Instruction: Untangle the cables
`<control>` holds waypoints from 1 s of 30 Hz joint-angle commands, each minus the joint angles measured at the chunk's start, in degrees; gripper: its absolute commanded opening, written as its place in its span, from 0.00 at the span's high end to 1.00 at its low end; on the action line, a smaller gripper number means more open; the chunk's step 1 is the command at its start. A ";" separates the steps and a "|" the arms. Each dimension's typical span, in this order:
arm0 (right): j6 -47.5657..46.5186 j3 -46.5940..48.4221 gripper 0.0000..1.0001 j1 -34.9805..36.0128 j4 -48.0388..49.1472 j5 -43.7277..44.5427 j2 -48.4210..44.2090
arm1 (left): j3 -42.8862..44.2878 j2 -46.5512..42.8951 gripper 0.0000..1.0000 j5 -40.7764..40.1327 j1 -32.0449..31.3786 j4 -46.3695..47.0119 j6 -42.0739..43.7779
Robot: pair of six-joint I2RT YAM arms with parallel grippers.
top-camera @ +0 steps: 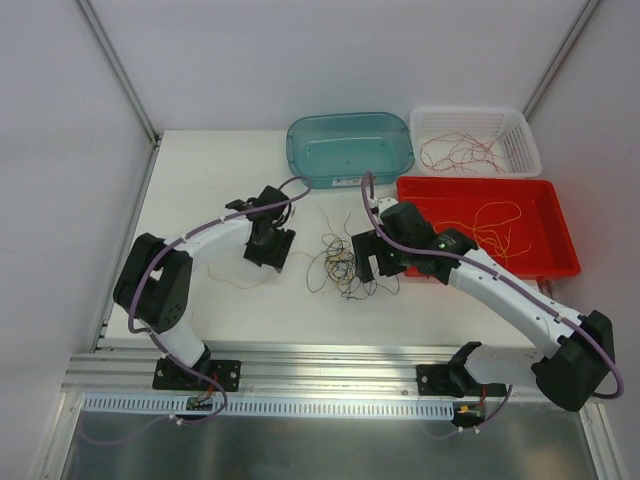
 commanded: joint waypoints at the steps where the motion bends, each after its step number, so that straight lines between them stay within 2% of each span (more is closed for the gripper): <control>1: 1.12 -0.51 0.03 0.61 2.00 -0.38 -1.56 | 1.18 2.46 0.49 -1.24 -0.89 -0.17 0.08; 3: 1.56 -0.95 0.03 0.61 3.05 -0.46 -1.47 | 0.74 3.43 0.58 -1.86 -1.24 -0.17 -0.36; 4: 1.99 -1.21 0.03 0.70 3.58 -0.55 -1.29 | 0.48 3.61 0.70 -2.12 -1.42 -0.17 -0.45; 7: 4.79 -1.83 0.03 0.87 7.78 -0.03 0.28 | -0.23 3.78 0.79 -2.39 -1.85 -0.08 -0.80; 11: 9.11 -2.09 0.03 1.05 13.06 1.03 4.15 | -1.37 3.08 1.00 -2.82 -2.38 -0.17 -1.50; 19: 13.33 4.05 0.04 1.49 15.09 9.19 15.57 | -4.97 -5.35 1.00 -3.88 -2.65 -0.17 -2.21; 24: 14.04 7.13 0.07 1.58 15.97 9.21 23.91 | -6.73 -11.94 1.00 -5.11 -2.74 -0.52 -3.00; 30: 14.48 5.56 0.12 1.49 17.29 9.03 27.19 | -1.91 -19.32 1.00 -12.92 -0.54 -7.81 -5.37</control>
